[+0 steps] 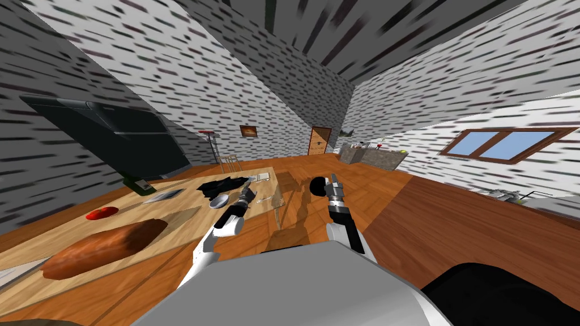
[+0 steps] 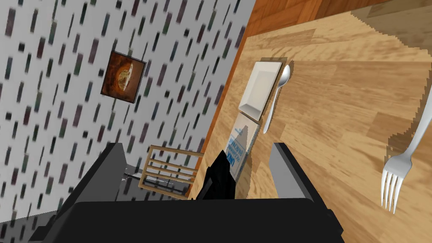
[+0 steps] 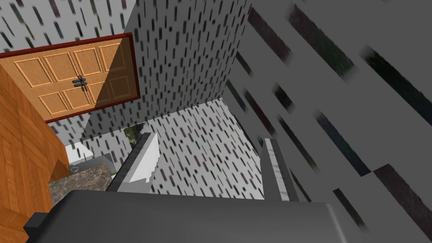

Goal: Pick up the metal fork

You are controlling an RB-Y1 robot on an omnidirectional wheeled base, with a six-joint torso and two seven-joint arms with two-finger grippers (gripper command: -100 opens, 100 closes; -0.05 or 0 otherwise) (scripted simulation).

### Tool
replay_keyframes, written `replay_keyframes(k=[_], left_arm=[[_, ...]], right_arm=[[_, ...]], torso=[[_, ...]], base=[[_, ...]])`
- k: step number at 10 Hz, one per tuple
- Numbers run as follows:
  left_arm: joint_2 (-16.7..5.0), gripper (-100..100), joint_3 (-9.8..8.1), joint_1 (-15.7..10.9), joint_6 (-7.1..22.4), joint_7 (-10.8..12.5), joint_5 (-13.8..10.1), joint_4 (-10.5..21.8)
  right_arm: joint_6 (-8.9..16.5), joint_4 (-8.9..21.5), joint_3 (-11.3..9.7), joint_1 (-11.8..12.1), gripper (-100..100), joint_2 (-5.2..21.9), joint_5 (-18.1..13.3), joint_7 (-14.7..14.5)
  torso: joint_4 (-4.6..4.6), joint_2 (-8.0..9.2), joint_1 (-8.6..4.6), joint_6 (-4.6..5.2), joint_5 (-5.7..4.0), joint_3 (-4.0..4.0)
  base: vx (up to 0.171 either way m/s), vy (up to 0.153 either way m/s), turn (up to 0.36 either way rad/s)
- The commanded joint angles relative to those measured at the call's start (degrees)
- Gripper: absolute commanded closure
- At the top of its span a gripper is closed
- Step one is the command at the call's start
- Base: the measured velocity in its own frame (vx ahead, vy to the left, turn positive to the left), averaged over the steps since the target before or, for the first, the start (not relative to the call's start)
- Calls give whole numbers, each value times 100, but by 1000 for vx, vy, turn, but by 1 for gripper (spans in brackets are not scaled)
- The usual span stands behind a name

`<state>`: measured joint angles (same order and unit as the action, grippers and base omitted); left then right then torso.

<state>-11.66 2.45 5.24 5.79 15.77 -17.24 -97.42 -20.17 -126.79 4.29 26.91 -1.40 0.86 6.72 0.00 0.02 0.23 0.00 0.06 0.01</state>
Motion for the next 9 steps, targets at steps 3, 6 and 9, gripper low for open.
replay_keyframes(k=[3,6,9], left_arm=[[-64,-100,-17,-296,547,110,-246,416],[-154,-100,-23,-724,1044,231,-556,933],[-203,-100,-23,-935,1424,284,-703,1356]], right_arm=[[0,0,0,0,0,0,0,0],[0,0,0,1,0,0,0,0],[0,0,0,0,0,0,0,0]], torso=[[0,-2,-1,0,0,-1],[-1,-5,-7,-2,-1,-2],[-1,-7,-8,-1,-2,-4]], base=[[-13,55,-51],[-9,44,-73],[-2,38,-57]])
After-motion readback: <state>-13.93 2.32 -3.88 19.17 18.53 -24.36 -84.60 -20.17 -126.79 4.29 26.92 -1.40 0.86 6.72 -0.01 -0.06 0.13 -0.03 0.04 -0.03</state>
